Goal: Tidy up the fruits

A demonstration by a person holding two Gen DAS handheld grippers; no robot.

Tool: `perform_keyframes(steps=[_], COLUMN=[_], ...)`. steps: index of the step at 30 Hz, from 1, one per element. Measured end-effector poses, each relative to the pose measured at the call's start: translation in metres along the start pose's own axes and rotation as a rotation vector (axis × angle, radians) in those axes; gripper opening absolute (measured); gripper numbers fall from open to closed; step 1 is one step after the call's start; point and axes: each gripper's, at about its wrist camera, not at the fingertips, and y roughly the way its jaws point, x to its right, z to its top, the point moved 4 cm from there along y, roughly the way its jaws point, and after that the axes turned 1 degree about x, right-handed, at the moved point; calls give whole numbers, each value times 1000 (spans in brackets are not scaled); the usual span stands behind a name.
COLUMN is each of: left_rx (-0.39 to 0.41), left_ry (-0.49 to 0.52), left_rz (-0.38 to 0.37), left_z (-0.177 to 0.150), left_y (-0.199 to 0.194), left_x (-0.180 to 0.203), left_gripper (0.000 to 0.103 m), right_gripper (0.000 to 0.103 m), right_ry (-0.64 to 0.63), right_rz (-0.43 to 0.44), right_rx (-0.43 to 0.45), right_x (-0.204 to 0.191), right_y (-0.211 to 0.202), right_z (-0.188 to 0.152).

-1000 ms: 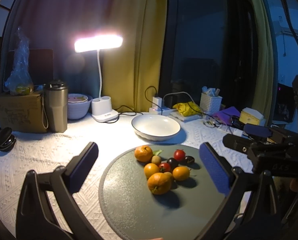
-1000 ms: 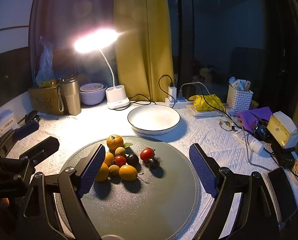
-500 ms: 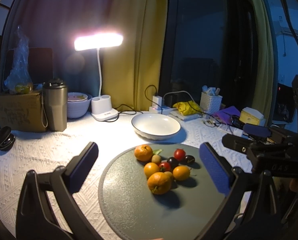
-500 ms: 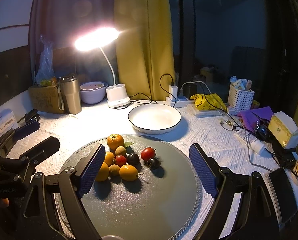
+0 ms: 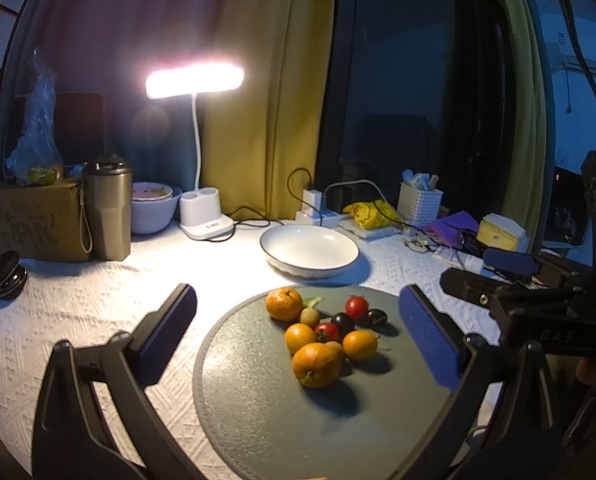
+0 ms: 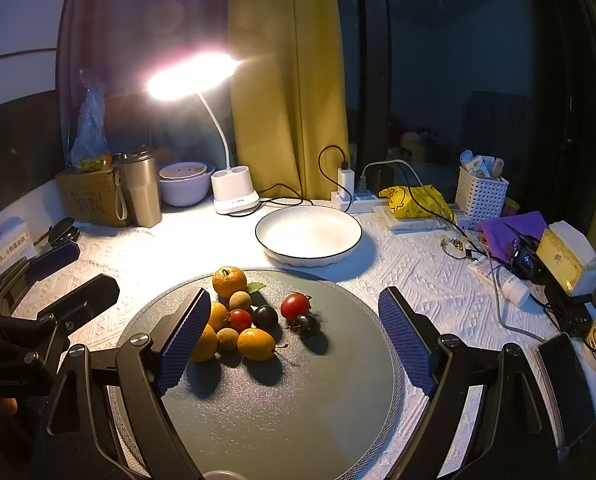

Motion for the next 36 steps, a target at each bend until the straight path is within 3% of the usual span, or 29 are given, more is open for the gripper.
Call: perform_keyframes(steps=[24,32,36], left_rx=[-13,-71,-144], left_ry=[-2,-5,-11], left_rz=[-5,-18,-21], left_z=[-2,-9,-20], left_y=[2,16,31], left_x=[3,3,2], left_gripper=[102,102,101], right_gripper=[88,88,88], right_ry=[3,11,13], right_rz=[0,10,22], right_rx=[-6,-32,-68], right_x=[0,3,5], right_y=[3,13,22], right_z=[-2,-12,-17])
